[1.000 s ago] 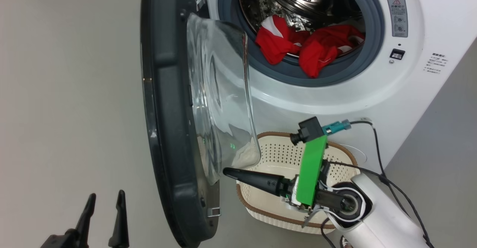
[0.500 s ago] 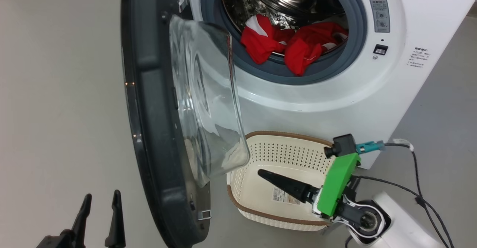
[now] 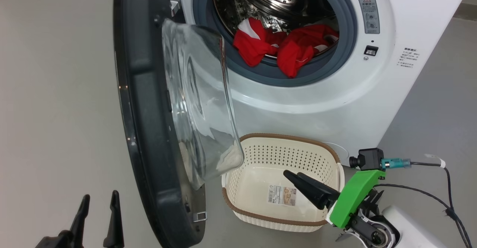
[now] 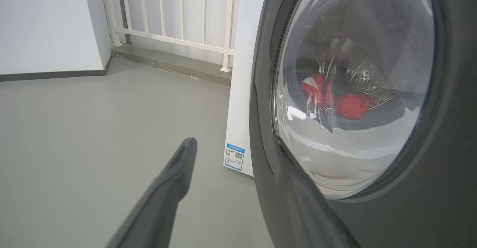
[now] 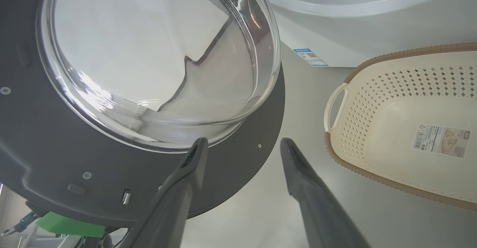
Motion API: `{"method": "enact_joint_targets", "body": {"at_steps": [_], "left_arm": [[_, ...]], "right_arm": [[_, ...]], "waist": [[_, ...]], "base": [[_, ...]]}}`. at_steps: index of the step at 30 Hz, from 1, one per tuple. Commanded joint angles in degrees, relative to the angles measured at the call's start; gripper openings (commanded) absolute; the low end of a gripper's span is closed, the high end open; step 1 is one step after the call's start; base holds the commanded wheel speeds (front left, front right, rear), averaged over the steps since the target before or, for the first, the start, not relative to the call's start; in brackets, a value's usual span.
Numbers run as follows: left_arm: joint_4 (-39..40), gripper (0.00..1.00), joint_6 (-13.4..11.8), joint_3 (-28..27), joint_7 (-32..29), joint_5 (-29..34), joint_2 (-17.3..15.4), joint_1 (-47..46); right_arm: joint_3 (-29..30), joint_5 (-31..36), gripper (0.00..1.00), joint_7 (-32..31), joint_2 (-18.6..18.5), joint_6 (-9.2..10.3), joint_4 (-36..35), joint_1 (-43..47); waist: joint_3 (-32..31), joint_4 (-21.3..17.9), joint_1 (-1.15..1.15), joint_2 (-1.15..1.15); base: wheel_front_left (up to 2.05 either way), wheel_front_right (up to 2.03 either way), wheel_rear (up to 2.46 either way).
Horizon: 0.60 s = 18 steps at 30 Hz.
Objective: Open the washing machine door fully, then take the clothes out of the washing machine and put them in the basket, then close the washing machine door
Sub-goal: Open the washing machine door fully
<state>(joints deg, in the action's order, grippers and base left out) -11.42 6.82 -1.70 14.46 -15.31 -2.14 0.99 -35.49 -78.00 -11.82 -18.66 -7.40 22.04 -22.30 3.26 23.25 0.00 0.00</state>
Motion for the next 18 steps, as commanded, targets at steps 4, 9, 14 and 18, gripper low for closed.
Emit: {"method": "enact_joint_targets", "body": {"at_steps": [4,9,14,18], "left_arm": [[1.23,1.00,0.17,-1.99,0.54,0.46,-0.74,-0.01],[1.14,1.00,0.09,-1.88,0.54,0.68,-0.74,0.38],[1.01,1.00,0.06,-1.81,0.54,0.68,-0.74,0.53],[0.85,1.00,0.08,-1.88,0.54,0.69,-0.74,0.65]], "right_arm": [[-3.34,1.16,1.00,5.18,-1.57,-0.09,-1.31,0.71],[-7.06,3.61,1.00,11.69,-3.19,-0.09,-0.90,0.59],[-10.43,5.69,1.00,17.10,-4.41,-0.09,-0.09,0.29],[-13.92,7.82,1.00,22.72,-5.37,-0.09,1.33,-0.37]], "waist": [[-0.56,-0.36,0.00,0.00],[-1.10,-0.55,0.00,0.00],[-1.31,-0.61,0.00,0.00],[-1.50,-0.69,0.00,0.00]], "base": [[0.00,0.00,0.00],[0.00,0.00,0.00],[0.00,0.00,0.00],[0.00,0.00,0.00]]}}
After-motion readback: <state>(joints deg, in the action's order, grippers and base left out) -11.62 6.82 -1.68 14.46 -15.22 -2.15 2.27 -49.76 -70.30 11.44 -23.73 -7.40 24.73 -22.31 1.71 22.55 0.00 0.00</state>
